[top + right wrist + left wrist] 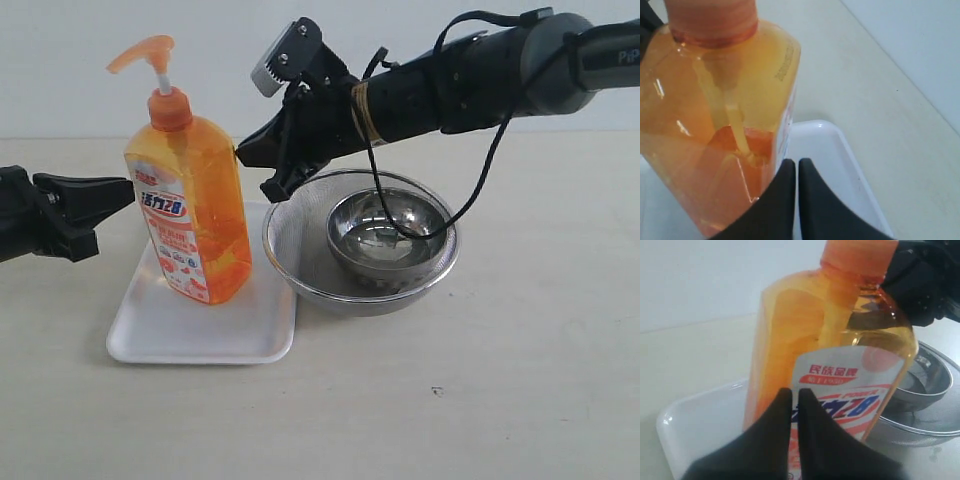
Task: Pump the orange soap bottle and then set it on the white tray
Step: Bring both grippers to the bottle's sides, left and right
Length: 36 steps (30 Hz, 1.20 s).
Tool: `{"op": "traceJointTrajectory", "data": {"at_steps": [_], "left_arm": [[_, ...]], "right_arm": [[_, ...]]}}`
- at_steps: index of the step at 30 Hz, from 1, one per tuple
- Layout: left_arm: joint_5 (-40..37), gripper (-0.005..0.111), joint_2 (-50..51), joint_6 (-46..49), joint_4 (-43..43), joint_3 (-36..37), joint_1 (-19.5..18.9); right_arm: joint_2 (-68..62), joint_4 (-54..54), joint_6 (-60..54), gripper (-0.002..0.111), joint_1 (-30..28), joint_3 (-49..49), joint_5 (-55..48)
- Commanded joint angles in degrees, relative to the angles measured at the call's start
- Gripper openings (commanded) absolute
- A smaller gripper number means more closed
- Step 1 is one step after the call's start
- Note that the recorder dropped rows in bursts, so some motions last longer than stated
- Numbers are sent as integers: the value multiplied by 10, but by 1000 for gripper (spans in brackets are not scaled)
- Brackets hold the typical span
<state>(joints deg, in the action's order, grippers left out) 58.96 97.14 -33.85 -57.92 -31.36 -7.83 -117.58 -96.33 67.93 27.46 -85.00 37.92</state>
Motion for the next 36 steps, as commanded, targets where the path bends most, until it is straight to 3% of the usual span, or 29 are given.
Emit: {"op": "traceJointTrajectory", "data": {"at_steps": [1, 10, 36], "left_arm": [[-5, 5, 4, 1, 2, -3, 4], [34, 5, 34, 1, 3, -5, 4], [20, 5, 46, -14, -1, -33, 4]], "right_arm": [[3, 15, -12, 0, 0, -2, 2], [3, 15, -14, 0, 6, -2, 9], [3, 10, -2, 0, 6, -2, 44]]}}
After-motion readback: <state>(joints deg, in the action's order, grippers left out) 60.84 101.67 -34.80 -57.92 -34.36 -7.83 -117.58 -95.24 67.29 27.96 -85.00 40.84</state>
